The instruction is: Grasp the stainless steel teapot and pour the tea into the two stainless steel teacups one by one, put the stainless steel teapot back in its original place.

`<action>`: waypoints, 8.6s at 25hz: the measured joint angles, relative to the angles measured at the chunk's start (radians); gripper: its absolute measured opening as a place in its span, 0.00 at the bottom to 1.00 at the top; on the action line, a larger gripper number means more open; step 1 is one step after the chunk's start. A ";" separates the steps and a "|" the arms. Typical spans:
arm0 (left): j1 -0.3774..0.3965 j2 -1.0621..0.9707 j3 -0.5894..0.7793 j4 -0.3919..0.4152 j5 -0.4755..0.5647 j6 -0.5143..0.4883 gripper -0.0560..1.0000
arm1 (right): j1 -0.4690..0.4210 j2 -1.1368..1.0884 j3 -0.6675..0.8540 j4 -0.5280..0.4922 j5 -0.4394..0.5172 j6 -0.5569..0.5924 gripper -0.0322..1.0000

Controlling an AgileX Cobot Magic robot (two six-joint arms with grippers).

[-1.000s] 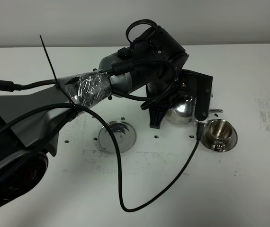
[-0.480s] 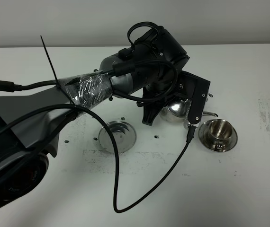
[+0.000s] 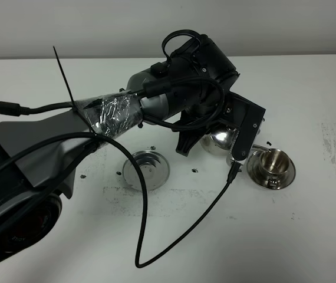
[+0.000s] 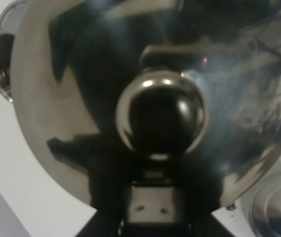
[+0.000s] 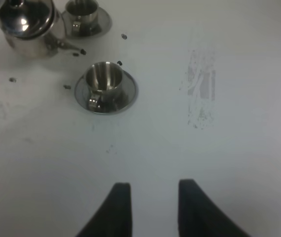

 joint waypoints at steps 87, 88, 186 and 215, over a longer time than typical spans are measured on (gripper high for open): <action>-0.068 0.042 -0.001 0.280 -0.040 -0.083 0.22 | 0.000 0.000 0.000 0.000 0.000 0.000 0.25; -0.068 0.042 -0.001 0.280 -0.040 -0.083 0.22 | 0.000 0.000 0.000 0.000 0.000 0.000 0.25; -0.088 0.040 -0.001 0.332 -0.094 -0.083 0.22 | 0.000 0.000 0.000 0.000 0.000 0.000 0.25; -0.088 -0.019 -0.001 0.193 0.089 -0.498 0.22 | 0.000 0.000 0.000 0.000 0.000 0.000 0.25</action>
